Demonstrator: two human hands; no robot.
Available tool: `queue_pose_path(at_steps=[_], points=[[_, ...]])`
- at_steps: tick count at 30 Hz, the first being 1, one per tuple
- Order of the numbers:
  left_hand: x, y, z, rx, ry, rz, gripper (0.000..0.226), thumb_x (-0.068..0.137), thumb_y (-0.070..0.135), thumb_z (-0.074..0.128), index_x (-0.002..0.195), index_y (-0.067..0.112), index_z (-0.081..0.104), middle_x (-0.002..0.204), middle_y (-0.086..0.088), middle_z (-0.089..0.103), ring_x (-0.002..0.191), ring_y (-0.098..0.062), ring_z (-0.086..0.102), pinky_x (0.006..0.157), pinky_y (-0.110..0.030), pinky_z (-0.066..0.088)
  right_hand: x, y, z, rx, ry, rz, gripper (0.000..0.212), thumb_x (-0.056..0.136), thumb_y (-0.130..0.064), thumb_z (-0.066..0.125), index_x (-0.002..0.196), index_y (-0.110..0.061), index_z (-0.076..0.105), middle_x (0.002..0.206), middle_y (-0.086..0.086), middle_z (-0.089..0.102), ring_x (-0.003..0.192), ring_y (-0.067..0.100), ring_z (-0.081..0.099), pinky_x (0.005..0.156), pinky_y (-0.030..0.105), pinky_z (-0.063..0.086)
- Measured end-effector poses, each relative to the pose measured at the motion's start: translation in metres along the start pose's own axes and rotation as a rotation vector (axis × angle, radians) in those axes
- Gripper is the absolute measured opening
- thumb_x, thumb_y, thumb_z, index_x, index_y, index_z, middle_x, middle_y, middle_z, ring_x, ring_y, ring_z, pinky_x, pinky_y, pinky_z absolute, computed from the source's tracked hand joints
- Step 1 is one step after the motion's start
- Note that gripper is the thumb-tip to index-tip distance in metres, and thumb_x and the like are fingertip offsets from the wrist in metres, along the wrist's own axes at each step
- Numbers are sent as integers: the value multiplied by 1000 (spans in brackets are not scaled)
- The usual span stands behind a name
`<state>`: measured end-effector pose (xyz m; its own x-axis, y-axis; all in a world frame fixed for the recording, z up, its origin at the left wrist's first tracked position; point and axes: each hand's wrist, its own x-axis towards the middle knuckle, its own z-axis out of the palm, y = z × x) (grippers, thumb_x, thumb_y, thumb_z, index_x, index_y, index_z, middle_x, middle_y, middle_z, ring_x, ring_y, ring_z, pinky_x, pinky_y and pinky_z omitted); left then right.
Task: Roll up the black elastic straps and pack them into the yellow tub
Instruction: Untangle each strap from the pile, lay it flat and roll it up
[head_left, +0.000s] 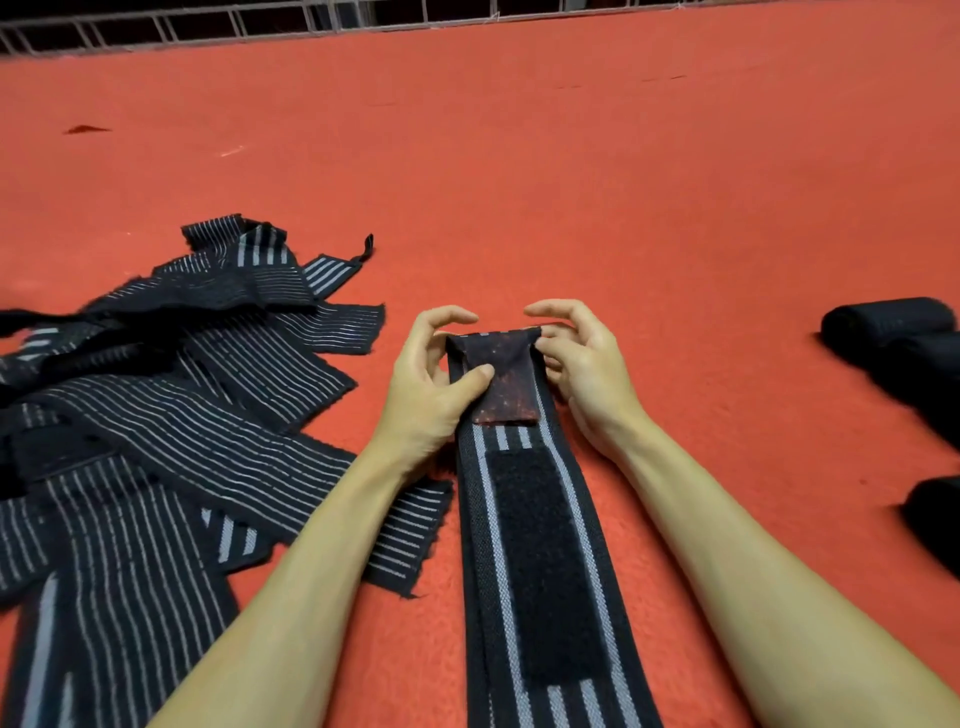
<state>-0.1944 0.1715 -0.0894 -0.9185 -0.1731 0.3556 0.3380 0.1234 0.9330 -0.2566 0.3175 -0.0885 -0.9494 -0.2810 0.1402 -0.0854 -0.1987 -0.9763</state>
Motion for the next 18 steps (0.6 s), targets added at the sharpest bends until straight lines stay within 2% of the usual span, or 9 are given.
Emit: queue_pose_path(at_steps=[2,3,5,7,8,10,12,16,18], points=[[1,1,0,19,18,13,44,81,-7,67,118,11,50,104,1,60,84,3,61,74,-13,48,2,3,0,31,-17,37,15,88,-16,51,94,-20,64,88,12,65,79,28,59,75,46,48],[1,2,0,24,30,13,45,82,-11,66,119,8,49,106,4,59,83,7,61,73,-11,48,2,4,1,23,-33,46,16,92,-24,52,92,-17,66,89,12,68,81,29,61,80,52,48],[0,2,1,24,38,-3,45,82,-14,65,118,7,51,110,7,59,79,9,62,70,-10,49,3,5,2,-10,-67,55,41,92,-47,54,92,-9,69,96,20,70,87,31,64,87,59,48],[1,0,1,35,34,-13,44,81,-14,66,114,13,55,112,7,60,84,5,64,73,-14,52,0,2,3,-40,-76,49,52,84,-60,60,86,-9,69,93,21,69,85,30,63,85,54,49],[1,-1,0,51,38,-7,44,79,-13,67,110,16,57,111,6,61,89,2,64,75,-16,52,-2,-1,5,-53,-74,40,45,84,-56,62,82,-12,68,86,14,68,82,26,61,81,49,49],[1,-1,1,97,51,28,44,77,-13,69,102,21,59,105,6,62,94,-1,63,78,-17,50,-4,-2,4,-64,-65,23,25,89,-36,67,78,-14,66,80,5,65,78,18,59,79,42,46],[0,-1,2,120,59,64,45,75,-14,68,96,25,58,97,9,63,91,-1,62,78,-16,49,-7,-2,4,-34,-74,21,13,87,-22,70,79,-13,65,80,4,64,78,16,58,77,37,46],[-1,1,3,27,37,-19,35,75,-2,63,94,27,59,86,14,63,81,-7,59,74,-24,49,-9,-2,1,62,-105,50,11,80,-17,75,84,-12,67,81,3,65,77,16,60,75,34,49],[-2,4,3,-43,-18,-100,34,73,7,63,101,25,61,91,10,64,85,-9,60,78,-26,50,-8,-2,0,44,-110,18,13,75,-19,76,85,-14,70,86,5,68,82,18,61,78,35,49]])
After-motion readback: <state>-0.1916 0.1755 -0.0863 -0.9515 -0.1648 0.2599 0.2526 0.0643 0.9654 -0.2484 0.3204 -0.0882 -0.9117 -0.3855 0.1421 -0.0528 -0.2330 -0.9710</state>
